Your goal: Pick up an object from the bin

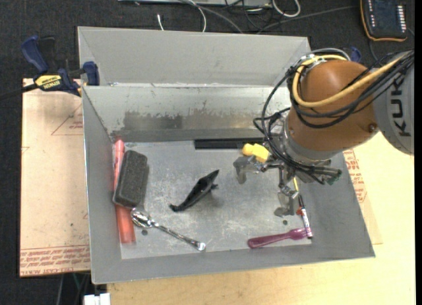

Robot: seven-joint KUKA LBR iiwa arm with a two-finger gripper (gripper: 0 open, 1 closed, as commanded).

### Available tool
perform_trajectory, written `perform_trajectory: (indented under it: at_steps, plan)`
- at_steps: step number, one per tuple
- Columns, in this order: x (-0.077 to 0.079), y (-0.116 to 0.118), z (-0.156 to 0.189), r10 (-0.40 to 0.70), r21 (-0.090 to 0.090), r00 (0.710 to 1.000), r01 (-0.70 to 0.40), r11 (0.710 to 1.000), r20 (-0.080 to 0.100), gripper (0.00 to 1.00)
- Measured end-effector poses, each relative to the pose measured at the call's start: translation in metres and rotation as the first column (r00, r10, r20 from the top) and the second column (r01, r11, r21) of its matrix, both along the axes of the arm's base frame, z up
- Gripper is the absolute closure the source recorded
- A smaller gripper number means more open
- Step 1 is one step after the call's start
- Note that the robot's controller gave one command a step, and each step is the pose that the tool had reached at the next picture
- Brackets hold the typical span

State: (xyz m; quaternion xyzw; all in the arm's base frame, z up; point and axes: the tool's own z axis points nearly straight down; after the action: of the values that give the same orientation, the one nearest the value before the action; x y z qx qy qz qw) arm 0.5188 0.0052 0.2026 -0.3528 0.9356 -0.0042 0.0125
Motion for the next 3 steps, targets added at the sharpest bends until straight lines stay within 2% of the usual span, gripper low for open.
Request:
perform_trajectory:
  at_steps: [1, 2, 3]
  plan:
    - [-0.028, 0.07, -0.028, -0.083, 0.014, 0.995, 0.084, 0.996, -0.049, 0.0]
    - [0.024, 0.004, 0.003, 0.105, -0.002, 0.995, -0.105, 0.995, -0.005, 0.0]
    - [-0.042, 0.076, 0.013, -0.017, 0.017, 0.999, 0.018, 1.0, -0.047, 0.0]
